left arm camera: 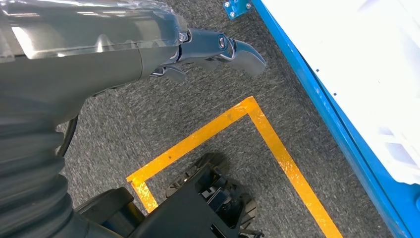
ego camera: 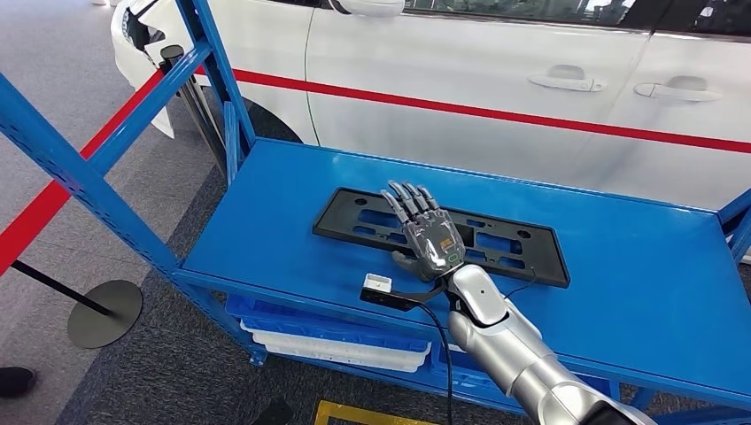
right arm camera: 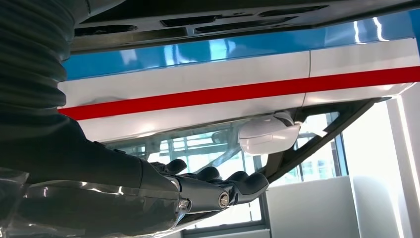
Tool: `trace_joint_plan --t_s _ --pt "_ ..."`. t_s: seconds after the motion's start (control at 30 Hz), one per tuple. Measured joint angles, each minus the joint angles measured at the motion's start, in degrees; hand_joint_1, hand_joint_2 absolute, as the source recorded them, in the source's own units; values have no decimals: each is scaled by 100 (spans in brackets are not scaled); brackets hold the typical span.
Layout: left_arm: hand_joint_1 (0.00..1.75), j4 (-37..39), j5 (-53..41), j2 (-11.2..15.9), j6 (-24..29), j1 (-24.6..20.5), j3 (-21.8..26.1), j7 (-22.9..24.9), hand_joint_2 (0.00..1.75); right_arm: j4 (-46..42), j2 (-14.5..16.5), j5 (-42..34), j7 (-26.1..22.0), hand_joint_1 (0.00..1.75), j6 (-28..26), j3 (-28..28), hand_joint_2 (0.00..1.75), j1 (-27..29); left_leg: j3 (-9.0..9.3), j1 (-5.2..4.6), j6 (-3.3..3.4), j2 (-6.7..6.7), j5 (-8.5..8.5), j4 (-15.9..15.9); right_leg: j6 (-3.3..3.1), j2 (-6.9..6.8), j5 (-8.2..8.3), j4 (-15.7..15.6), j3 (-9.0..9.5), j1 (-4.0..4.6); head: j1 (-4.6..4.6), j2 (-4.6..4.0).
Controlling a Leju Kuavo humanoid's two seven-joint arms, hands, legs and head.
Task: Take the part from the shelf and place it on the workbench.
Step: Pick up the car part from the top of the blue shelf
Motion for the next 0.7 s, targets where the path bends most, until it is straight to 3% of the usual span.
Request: trace_joint_plan --t_s 0.7 --pt "0 0 -31 -4 -80 -20 21 9 175 203 156 55 -141 0 250 -92 175 -78 -1 0 3 0 2 1 1 0 1 0 -1 0 0 0"
